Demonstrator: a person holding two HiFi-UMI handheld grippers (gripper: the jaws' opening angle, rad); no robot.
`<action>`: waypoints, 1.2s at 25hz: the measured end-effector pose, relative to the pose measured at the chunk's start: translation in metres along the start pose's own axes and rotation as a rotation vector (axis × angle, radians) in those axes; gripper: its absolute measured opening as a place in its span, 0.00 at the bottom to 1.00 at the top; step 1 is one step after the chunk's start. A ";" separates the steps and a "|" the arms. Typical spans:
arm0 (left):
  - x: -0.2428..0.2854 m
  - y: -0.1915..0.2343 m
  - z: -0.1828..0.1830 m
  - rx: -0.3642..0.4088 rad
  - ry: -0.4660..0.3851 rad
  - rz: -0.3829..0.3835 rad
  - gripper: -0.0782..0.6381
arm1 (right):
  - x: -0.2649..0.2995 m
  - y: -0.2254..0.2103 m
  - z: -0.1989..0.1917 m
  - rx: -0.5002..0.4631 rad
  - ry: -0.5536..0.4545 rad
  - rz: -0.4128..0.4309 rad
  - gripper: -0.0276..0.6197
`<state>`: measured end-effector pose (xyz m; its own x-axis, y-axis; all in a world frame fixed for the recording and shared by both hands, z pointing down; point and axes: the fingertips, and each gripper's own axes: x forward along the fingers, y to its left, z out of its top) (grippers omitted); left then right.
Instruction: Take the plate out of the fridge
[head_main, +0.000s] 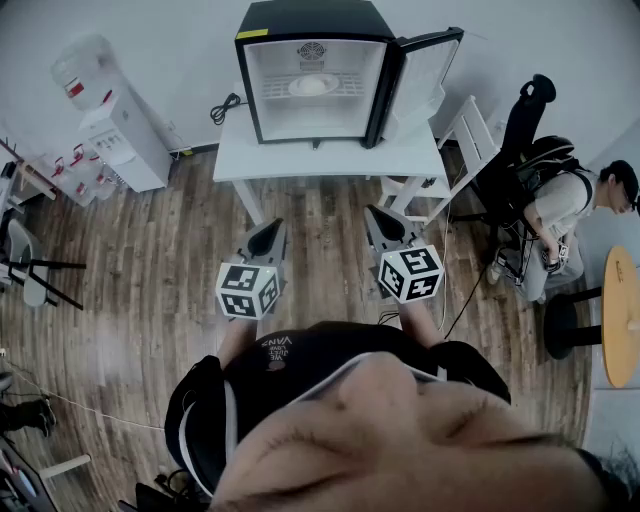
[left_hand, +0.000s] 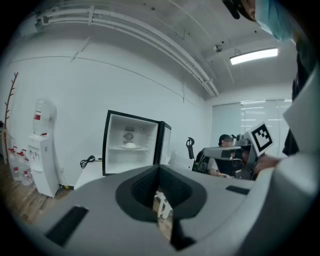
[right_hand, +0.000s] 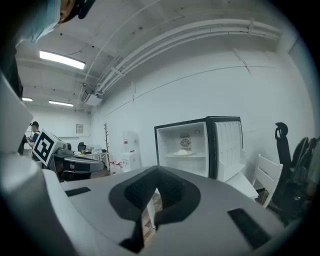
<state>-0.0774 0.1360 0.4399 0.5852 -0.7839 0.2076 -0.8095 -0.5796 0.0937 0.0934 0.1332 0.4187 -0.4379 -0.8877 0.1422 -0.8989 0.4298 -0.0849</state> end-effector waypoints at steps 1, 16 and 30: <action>0.001 -0.002 -0.001 -0.002 -0.001 -0.001 0.13 | -0.002 -0.002 0.000 0.005 -0.003 -0.003 0.06; 0.019 -0.017 -0.005 -0.037 -0.032 0.048 0.13 | -0.006 -0.032 -0.004 0.024 -0.034 0.001 0.06; 0.031 -0.027 -0.010 -0.099 -0.073 0.122 0.13 | 0.004 -0.059 -0.009 0.012 -0.018 0.069 0.06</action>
<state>-0.0377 0.1301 0.4538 0.4815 -0.8631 0.1525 -0.8732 -0.4574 0.1683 0.1442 0.1058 0.4330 -0.4984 -0.8589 0.1181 -0.8663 0.4882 -0.1055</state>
